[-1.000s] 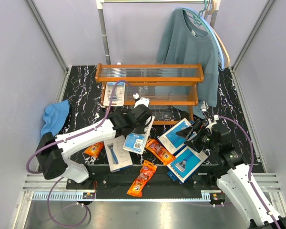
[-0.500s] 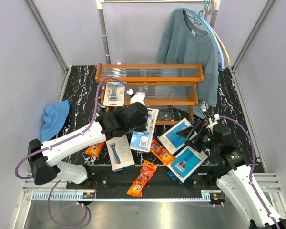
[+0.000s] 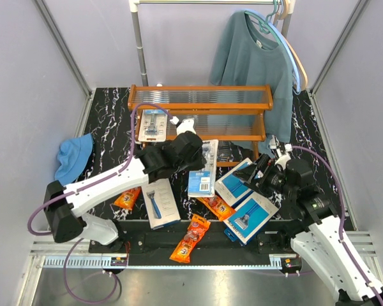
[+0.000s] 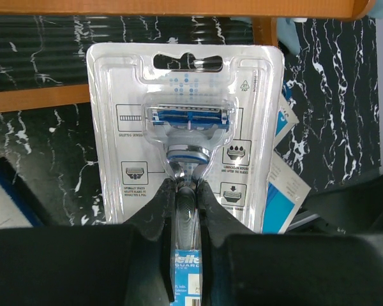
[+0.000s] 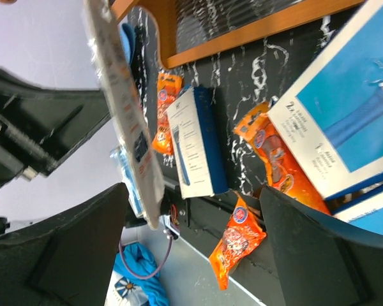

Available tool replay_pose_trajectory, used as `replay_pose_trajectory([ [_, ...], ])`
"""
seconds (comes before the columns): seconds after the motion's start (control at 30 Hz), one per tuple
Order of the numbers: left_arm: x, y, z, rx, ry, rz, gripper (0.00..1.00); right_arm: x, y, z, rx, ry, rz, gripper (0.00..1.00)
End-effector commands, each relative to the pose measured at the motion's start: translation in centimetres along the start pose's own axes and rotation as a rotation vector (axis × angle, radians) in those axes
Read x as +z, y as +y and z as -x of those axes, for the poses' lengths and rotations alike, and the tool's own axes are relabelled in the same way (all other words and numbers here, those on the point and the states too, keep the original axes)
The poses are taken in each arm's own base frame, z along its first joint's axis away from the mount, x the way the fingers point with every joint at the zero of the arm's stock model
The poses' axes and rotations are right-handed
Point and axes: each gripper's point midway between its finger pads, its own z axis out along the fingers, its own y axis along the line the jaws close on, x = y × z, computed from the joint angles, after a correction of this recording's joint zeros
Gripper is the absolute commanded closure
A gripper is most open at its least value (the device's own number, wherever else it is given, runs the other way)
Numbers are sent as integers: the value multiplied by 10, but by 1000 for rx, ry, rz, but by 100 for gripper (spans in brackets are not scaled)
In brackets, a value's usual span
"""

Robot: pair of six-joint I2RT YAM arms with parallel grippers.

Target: Place and organize the shaving razors onto the shelf

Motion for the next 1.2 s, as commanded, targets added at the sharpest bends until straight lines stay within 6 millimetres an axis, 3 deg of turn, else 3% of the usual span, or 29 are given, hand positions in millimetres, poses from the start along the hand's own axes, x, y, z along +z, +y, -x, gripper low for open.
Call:
replay_pose_trajectory([
  [0.0,3,-40,30,-87,-51,-108,100,-6,40,3,-40,0,121,6],
  [0.27,23,-53,42,-149,-3,-130,100,5,59,-7,-78,39,152,9],
  [0.7,33,-58,47,-165,24,-153,100,37,57,-25,-94,70,103,25],
  [0.87,34,-59,45,-172,33,-164,100,42,54,-18,-84,22,84,42],
  [1.0,32,-56,44,-173,26,-160,100,42,49,-19,-78,18,72,48],
  [1.13,32,-52,44,-177,20,-155,100,43,45,-21,-68,28,66,70],
  [1.17,30,-51,44,-177,17,-156,100,43,43,-22,-64,29,60,81],
])
